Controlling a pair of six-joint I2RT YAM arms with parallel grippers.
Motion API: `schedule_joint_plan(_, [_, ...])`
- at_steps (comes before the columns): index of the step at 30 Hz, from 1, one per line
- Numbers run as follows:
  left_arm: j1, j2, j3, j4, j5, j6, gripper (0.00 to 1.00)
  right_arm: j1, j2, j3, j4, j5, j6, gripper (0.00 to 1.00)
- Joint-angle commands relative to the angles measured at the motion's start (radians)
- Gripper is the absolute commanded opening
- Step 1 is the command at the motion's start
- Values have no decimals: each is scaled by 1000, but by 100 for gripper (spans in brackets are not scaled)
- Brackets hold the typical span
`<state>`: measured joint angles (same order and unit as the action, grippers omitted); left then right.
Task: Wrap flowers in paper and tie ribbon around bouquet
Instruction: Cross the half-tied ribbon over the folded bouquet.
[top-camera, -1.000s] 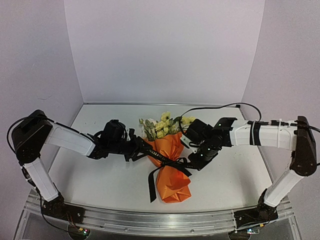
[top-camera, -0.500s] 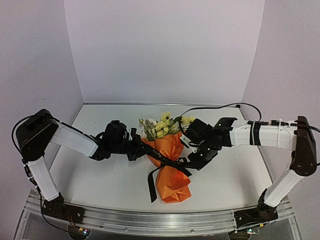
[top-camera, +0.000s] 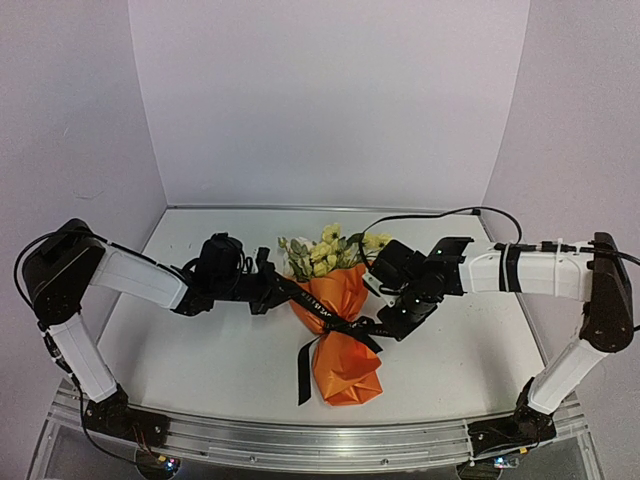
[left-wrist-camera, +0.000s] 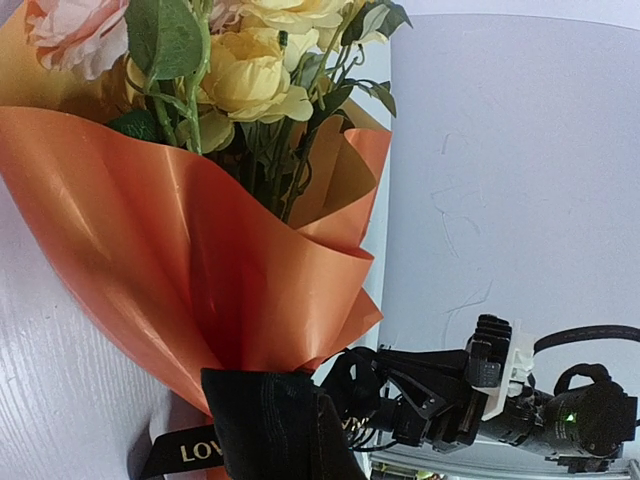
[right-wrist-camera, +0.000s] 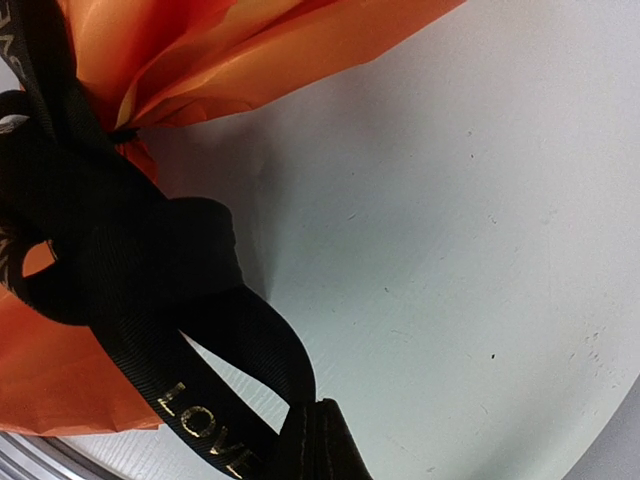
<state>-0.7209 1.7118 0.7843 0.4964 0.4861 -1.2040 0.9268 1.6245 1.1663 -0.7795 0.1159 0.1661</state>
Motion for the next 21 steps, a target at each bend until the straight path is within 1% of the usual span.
schedule_joint_plan(1, [16, -47, -14, -9, 37, 31, 0, 7, -24, -8, -4, 37, 6, 0])
schedule_joint_plan(12, [53, -66, -51, -55, 105, 85, 0, 7, -28, -20, -32, 43, 6, 0])
schedule_joint_plan(21, [78, -98, -78, -100, 111, 142, 0, 7, -34, -27, -50, 51, 19, 0])
